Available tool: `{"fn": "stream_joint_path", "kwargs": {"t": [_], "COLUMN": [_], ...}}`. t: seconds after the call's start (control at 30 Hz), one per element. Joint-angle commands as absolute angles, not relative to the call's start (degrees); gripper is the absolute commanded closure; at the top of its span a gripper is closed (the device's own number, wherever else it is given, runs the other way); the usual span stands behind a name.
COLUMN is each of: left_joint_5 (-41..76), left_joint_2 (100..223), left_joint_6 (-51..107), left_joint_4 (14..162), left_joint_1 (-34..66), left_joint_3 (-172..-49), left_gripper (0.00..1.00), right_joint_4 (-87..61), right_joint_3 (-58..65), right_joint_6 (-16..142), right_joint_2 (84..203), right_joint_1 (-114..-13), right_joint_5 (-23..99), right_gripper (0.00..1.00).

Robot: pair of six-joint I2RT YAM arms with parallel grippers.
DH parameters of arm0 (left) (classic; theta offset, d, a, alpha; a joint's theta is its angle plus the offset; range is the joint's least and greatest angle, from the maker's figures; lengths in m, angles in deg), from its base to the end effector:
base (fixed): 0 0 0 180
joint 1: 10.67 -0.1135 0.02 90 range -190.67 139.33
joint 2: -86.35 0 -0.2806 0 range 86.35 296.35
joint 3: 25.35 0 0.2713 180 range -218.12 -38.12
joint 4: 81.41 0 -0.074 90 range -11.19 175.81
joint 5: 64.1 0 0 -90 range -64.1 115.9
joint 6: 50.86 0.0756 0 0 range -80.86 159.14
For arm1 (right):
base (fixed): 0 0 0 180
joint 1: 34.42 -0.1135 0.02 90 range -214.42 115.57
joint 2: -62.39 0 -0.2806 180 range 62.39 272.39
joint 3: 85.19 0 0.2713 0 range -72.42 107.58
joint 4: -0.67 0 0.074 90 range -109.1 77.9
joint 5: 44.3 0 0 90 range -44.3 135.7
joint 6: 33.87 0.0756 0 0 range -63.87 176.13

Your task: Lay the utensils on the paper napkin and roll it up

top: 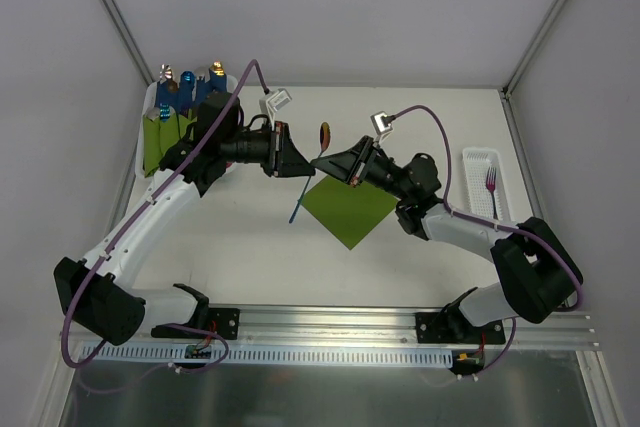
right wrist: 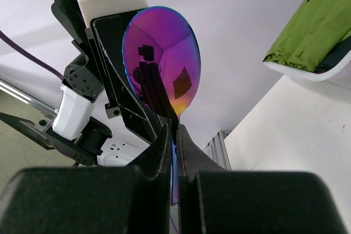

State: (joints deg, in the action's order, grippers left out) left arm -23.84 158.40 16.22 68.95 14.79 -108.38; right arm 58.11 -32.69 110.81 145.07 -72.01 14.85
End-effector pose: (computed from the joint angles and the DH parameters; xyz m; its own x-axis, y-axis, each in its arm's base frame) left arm 0.2607 -0.1880 0.3928 -0.6285 0.0205 -0.7775 0.7446 0.3047 -0.5939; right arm 0.2475 0.2395 0.3190 -0.5122 0.4897 -0.7056 -0.8077 0.0046 0.5895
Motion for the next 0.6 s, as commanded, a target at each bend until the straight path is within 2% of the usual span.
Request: {"fn": "stream_joint_path", "kwargs": {"t": [0.0,0.03,0.1,0.17,0.2,0.23,0.27,0.33,0.43,0.5,0.57], "left_joint_5": [-24.5,-23.9,-23.6,-22.9,-22.6,-22.3,-20.9,-18.5,-12.6,-8.1,-4.0], "left_joint_2": [158.1,158.0,157.5,157.1,157.0,156.9,156.5,156.1,156.8,157.5,158.7], "left_joint_6": [17.4,17.7,18.0,18.0,17.9,17.6,17.4,16.9,15.9,15.4,15.5], "left_joint_4": [71.0,71.0,71.0,70.9,70.8,70.7,70.4,69.5,67.5,66.4,64.2], "left_joint_1": [15.3,15.3,15.2,15.3,15.3,15.3,15.3,15.3,15.3,15.3,16.2], "left_joint_3": [-110.3,-110.2,-109.7,-109.4,-109.3,-109.4,-109.2,-109.1,-109.2,-109.6,-110.2], "left_gripper": [0.94,1.00,1.00,1.00,1.00,1.00,1.00,1.00,1.00,1.00,1.00], "right_joint_4": [60.8,60.6,60.3,59.4,58.9,58.0,57.3,54.6,48.7,43.0,29.2], "right_joint_3": [-31.2,-31.1,-31.0,-30.6,-30.5,-30.3,-30.1,-30.1,-31.2,-33.1,-34.8], "right_joint_6": [110.4,110.4,110.4,110.5,110.6,110.7,110.8,111.2,110.3,108.4,103.4], "right_joint_2": [143.8,143.7,143.8,143.7,143.8,143.7,143.6,142.6,138.8,135.2,126.9], "right_joint_1": [-72.4,-72.4,-72.4,-72.4,-72.4,-72.3,-72.1,-71.0,-67.9,-65.9,-61.9], "right_joint_5": [13.4,13.4,13.4,13.3,13.4,13.4,13.4,13.6,13.9,14.9,18.6], "right_gripper": [1.00,1.00,1.00,0.90,0.78,0.58,0.51,0.29,0.18,0.16,0.12]}}
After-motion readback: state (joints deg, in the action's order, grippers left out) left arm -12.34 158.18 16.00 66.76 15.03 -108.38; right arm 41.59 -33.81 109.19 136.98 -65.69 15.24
